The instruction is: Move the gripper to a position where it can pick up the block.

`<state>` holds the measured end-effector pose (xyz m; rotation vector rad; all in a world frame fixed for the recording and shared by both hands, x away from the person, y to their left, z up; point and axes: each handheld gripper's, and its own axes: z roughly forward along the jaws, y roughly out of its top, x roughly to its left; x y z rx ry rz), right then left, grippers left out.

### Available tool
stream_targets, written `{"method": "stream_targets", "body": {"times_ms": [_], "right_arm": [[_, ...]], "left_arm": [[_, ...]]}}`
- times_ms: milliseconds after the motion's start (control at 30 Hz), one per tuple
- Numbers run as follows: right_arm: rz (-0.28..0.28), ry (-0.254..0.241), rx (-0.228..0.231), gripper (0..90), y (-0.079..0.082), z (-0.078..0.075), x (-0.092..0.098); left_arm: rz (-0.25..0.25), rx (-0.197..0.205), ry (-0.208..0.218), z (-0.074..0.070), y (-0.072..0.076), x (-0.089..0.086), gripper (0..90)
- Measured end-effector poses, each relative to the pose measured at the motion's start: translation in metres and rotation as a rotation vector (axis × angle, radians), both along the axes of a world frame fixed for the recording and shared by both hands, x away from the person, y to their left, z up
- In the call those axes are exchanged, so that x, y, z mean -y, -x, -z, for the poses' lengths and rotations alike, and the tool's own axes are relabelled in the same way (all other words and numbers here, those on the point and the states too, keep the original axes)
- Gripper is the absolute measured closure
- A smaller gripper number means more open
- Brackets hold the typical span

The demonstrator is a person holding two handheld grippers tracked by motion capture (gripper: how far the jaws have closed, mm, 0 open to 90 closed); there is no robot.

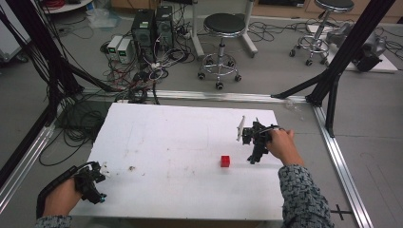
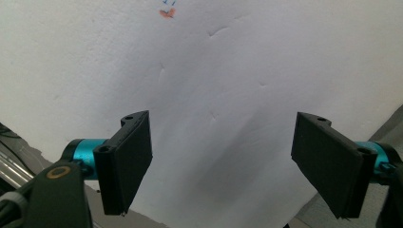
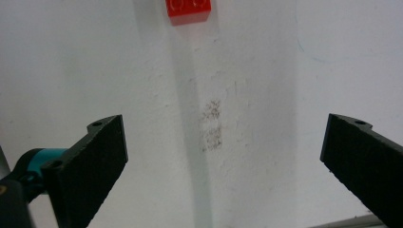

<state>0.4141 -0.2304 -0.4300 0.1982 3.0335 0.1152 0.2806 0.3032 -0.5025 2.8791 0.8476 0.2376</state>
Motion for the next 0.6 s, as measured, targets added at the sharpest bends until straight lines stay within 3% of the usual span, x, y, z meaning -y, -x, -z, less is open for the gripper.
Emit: {"method": "stream_targets", "body": {"times_ms": [600], "right_arm": [[-0.082,-0.004,-0.029,0.8,-0.005,0.030,-0.038]], "left_arm": [[0.004,-0.003,-0.001,0.001,-0.001,0.002,21.7]]}}
